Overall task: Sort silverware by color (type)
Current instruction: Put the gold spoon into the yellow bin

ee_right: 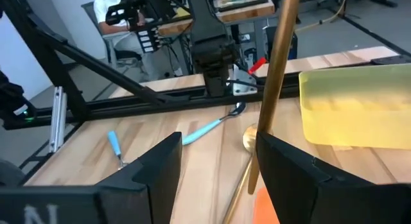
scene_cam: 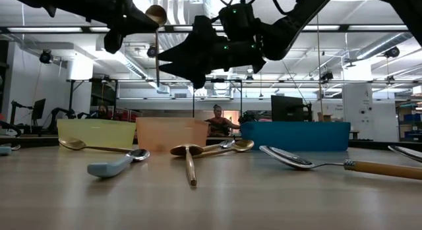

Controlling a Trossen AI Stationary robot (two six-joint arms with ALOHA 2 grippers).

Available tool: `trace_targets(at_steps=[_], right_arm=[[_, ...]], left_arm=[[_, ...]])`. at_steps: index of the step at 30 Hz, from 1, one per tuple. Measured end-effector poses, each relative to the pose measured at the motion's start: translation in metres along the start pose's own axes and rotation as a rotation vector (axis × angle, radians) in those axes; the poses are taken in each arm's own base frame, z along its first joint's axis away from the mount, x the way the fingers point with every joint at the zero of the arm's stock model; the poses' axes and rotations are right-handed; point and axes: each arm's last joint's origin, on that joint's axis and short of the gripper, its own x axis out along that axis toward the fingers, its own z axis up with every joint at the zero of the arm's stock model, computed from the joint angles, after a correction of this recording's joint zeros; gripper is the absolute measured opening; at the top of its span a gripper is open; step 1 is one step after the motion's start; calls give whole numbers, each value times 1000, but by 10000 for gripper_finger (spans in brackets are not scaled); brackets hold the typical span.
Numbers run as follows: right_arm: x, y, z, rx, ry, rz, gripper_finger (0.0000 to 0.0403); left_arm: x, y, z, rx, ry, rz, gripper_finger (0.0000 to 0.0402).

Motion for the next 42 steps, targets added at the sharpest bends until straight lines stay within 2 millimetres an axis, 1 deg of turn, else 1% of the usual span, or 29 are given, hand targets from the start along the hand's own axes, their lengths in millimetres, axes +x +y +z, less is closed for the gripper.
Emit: trace_targets(at_steps=[3,7,12,21,26,27,29,34,38,42], right_arm=[[3,-1,-1,-6,-1,-7,191],[2,-2,-2,-44,3,-94,185],[2,-3,-4,-84,13,-160,175],[5,1,-4,-98,13,-150,164],[5,3,-4,-98,13,-144,161],[5,3,-4,-95,13,-145,154],[5,2,-4,-92,13,-147,129],[5,3,-4,-86,15,-148,27],[5,3,-4,-71,17,-149,17],[4,3,-3,-72,15,-149,16]], left_arm=[[0,0,0,2,-2,-1,0],[0,-1,1,-1,-11,-8,0],[1,0,-1,-5,-6,-8,0],[7,0,-5,-30,-51,-35,0],[9,1,-6,-29,-48,-32,0],[9,1,-6,-29,-48,-33,0],[9,1,-6,-29,-48,-33,0],[9,1,-6,-19,-47,-36,0],[10,0,-6,-13,-49,-38,6],[10,0,-6,-33,-48,-39,28]])
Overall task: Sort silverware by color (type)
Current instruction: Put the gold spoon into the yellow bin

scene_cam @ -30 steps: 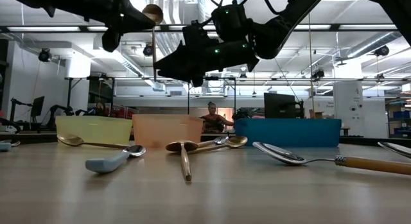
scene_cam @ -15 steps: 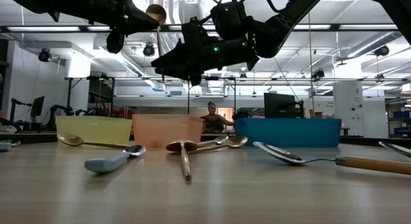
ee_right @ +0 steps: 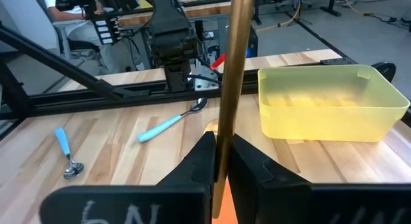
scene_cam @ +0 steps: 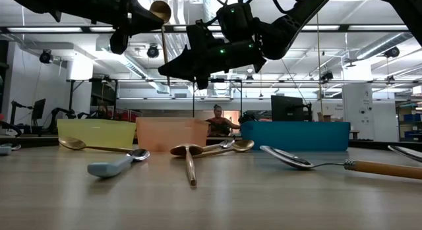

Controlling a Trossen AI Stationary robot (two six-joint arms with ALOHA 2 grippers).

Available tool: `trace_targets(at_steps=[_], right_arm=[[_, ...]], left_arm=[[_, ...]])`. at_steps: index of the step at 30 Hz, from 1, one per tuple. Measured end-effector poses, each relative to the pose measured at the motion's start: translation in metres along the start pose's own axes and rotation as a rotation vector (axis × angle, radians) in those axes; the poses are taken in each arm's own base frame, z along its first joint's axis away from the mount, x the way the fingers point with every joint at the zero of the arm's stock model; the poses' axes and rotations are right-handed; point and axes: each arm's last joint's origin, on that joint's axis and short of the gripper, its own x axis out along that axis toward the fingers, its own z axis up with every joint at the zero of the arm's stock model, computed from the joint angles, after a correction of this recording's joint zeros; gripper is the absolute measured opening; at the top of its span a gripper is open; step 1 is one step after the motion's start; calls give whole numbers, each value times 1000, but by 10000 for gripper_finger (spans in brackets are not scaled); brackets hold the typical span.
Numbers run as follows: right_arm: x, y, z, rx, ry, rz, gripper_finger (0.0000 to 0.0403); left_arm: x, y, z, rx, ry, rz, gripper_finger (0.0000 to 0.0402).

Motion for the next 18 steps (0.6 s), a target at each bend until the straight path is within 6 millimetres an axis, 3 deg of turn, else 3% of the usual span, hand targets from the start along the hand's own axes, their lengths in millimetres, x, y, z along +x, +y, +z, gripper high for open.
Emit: trace_targets(at_steps=[7,18], right_arm=[[0,0,1,13,-5,-11,14],[0,1,3,55,-26,-32,13]], left_arm=[[0,1,0,39,1,12,83],[0,2,-2,262,20,32,161]])
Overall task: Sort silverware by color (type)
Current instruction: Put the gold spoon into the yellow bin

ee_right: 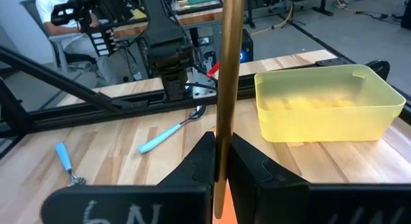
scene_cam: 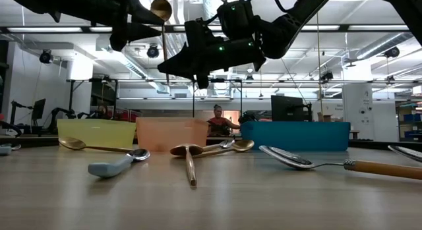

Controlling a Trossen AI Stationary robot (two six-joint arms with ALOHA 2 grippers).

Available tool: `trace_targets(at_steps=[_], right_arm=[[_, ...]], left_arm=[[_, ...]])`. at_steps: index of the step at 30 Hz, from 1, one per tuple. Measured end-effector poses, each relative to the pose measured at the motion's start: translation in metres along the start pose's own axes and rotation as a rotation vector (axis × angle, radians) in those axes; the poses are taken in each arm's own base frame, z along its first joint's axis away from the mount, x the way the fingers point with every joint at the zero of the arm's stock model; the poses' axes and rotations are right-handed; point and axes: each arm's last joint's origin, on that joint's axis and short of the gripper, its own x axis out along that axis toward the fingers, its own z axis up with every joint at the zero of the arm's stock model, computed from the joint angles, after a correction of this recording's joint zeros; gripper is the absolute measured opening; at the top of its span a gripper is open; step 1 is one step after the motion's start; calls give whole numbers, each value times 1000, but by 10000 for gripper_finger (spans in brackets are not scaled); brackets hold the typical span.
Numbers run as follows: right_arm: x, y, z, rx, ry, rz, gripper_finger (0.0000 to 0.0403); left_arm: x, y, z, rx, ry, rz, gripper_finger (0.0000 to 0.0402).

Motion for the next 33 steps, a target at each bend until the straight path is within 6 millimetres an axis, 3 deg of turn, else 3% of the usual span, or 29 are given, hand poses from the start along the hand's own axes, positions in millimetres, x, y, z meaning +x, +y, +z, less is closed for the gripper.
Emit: trace_targets(at_steps=[12,21,33], right_arm=[[-3,0,5,8,-11,-19,13],[-4,-5,2,-29,11,-230,13],[-4,-4,0,-77,25,-288,13]], left_arm=[[0,3,-8,96,74,52,207],[1,-2,-23,57,119,21,208],[22,-19,-46,120,-31,218,208]])
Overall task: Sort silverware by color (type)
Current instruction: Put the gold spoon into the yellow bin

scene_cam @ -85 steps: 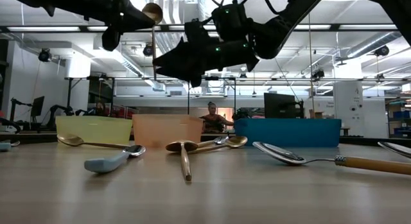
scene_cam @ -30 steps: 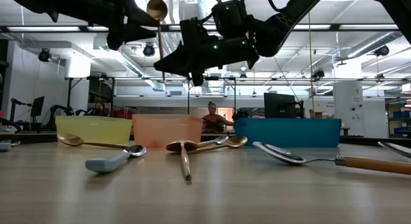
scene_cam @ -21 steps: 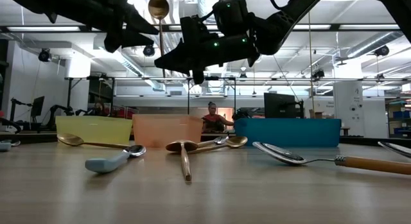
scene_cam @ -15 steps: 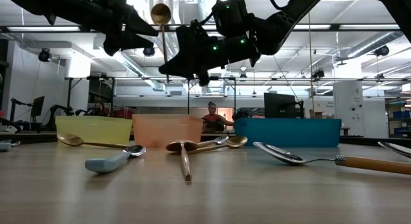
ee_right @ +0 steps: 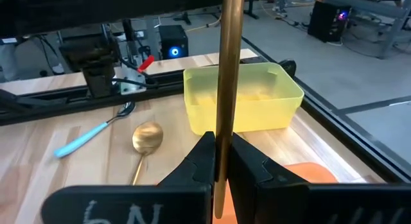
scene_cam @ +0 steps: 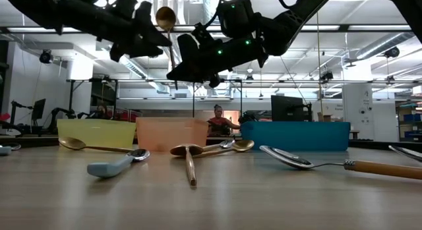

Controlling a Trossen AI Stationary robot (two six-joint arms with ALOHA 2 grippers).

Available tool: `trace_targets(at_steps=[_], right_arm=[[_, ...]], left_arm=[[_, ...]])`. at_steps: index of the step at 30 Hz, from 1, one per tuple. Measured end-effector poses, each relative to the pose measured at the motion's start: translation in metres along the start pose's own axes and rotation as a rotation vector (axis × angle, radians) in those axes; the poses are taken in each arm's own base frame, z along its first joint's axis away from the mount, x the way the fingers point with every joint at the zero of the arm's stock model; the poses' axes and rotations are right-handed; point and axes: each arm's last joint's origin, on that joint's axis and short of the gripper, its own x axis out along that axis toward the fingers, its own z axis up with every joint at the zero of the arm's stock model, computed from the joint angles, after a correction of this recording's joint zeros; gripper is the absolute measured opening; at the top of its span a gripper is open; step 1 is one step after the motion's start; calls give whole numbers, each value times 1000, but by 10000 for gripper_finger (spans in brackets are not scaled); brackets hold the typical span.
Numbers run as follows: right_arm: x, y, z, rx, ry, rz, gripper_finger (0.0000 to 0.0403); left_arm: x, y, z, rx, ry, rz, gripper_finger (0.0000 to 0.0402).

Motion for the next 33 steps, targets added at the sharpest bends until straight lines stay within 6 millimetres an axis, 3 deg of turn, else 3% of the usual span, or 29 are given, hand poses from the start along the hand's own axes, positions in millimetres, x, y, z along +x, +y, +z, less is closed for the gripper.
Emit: trace_targets(at_steps=[13,18,23,25,33], right_arm=[[0,1,-1,-16,9,-23,13],[0,1,-1,-8,8,-24,13],[0,0,-1,7,6,-25,13],[0,0,-1,3,1,-25,17],[0,0,-2,52,12,-25,110]], left_arm=[[25,-14,3,27,-33,109,195],[30,-16,-1,2,-23,149,131],[30,-17,-1,-61,-27,145,23],[30,-17,0,-90,-31,139,12],[28,-15,-1,-125,-26,171,5]])
